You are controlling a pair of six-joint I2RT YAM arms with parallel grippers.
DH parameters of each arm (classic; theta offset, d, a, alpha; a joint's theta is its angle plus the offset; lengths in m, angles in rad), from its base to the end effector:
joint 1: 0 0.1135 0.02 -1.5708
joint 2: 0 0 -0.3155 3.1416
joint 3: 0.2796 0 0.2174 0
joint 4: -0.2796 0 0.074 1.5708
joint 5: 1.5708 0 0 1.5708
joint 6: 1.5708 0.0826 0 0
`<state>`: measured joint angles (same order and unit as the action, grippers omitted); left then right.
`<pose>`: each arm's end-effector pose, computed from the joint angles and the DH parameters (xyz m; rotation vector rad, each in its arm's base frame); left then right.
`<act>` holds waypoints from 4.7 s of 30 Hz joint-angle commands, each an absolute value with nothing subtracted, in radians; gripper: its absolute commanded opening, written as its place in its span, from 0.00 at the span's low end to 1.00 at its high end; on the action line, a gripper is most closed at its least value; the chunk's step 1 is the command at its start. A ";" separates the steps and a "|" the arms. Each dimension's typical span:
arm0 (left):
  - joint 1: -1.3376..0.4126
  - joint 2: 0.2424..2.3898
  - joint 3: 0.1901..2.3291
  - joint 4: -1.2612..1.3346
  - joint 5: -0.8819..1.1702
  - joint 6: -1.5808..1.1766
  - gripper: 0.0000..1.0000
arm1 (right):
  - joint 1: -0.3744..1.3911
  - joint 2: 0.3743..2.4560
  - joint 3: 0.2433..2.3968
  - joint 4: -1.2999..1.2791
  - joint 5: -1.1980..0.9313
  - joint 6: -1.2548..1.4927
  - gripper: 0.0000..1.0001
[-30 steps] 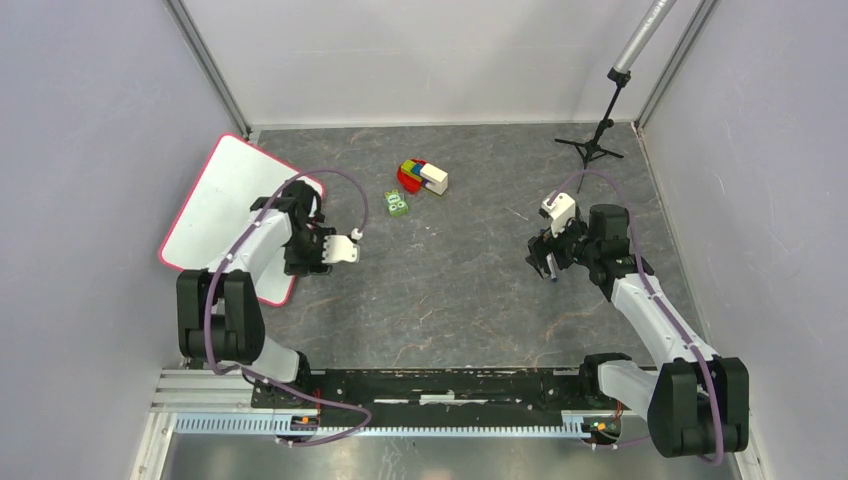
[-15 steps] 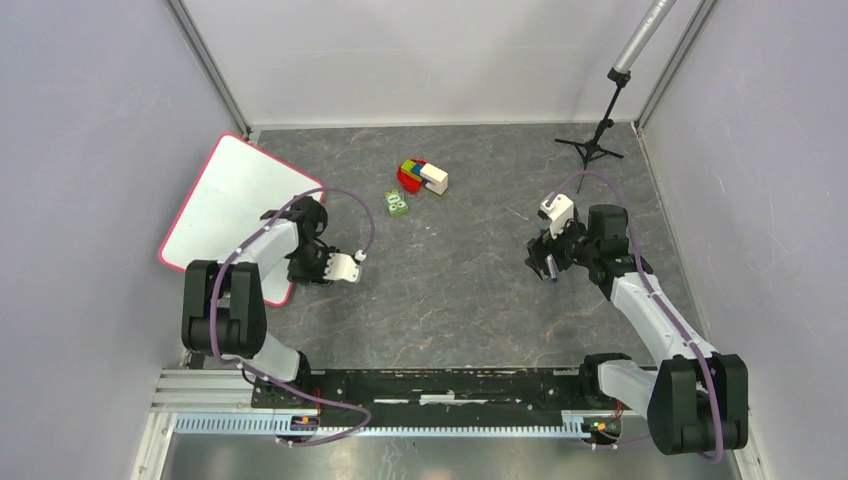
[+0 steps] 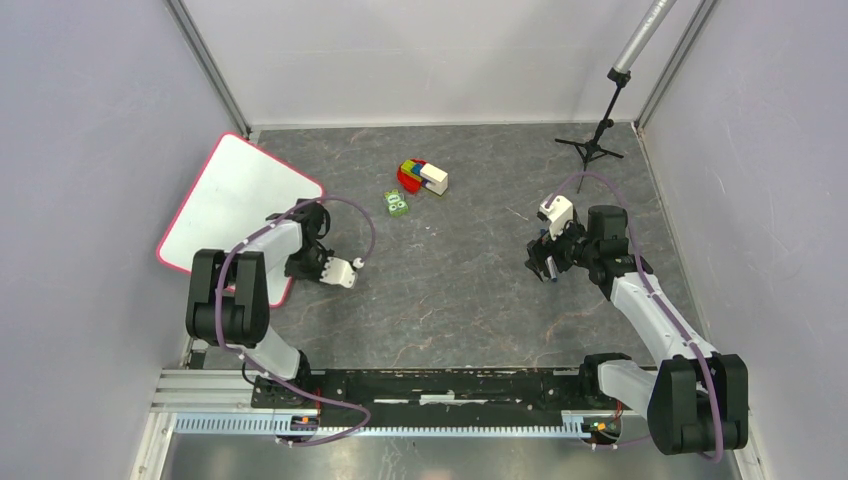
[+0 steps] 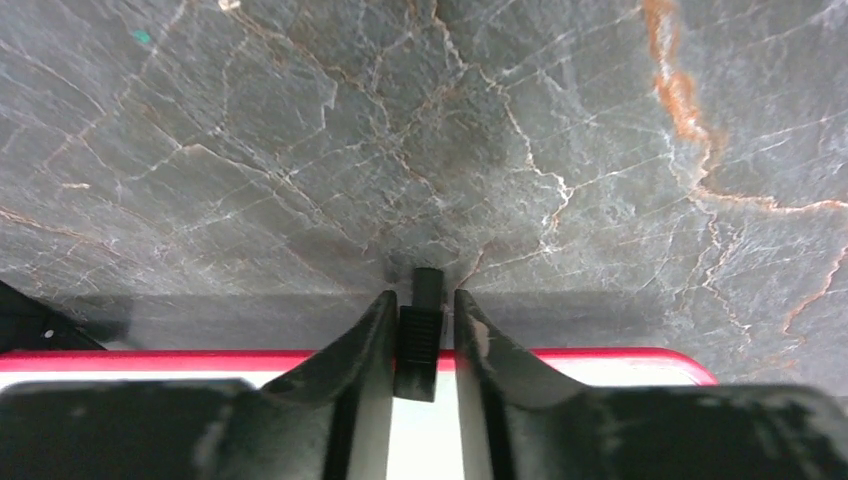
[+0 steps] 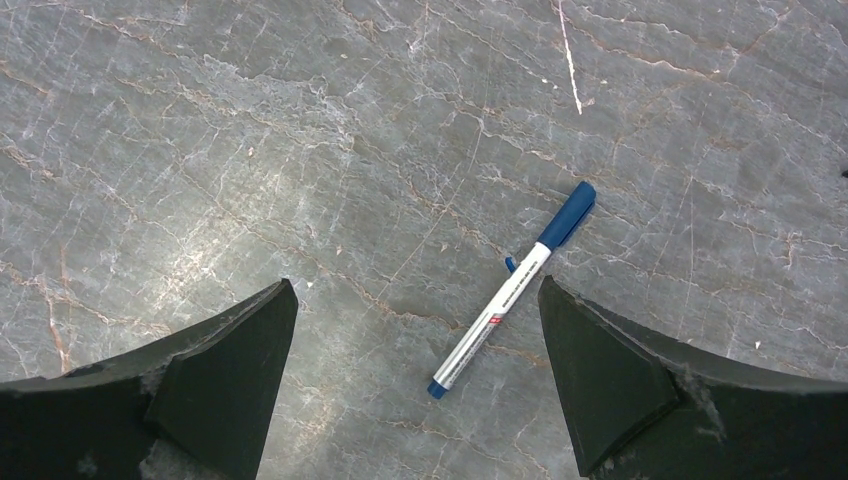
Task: Write a sentence on the whiteboard
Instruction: Move the whiteboard to the center of the board, then pick up the whiteboard marker from the center of the board.
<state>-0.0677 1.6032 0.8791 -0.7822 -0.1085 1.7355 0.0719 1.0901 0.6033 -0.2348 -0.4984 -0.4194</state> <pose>0.2366 -0.0071 0.1796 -2.4272 -1.9267 -0.1871 0.1935 0.0535 0.2517 -0.7809 2.0735 0.3797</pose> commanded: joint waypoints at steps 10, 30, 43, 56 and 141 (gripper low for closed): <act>-0.243 1.577 0.844 -0.778 -0.190 1.692 0.03 | 0.071 1.081 0.607 -0.222 -0.526 -0.437 0.97; -0.873 1.620 0.919 -0.975 -0.199 1.243 0.03 | 0.006 1.090 0.658 -0.269 -0.573 -0.418 0.97; -1.214 1.900 1.229 -1.025 -0.226 1.036 0.02 | -0.172 1.064 0.704 -0.322 -0.623 -0.420 0.98; -1.377 2.069 1.521 -1.092 -0.205 1.031 0.03 | -0.299 1.078 0.757 -0.423 -0.682 -0.486 0.98; -0.622 1.327 1.783 -0.965 0.684 0.389 1.00 | 0.049 1.193 1.212 -0.859 -0.914 -0.599 0.00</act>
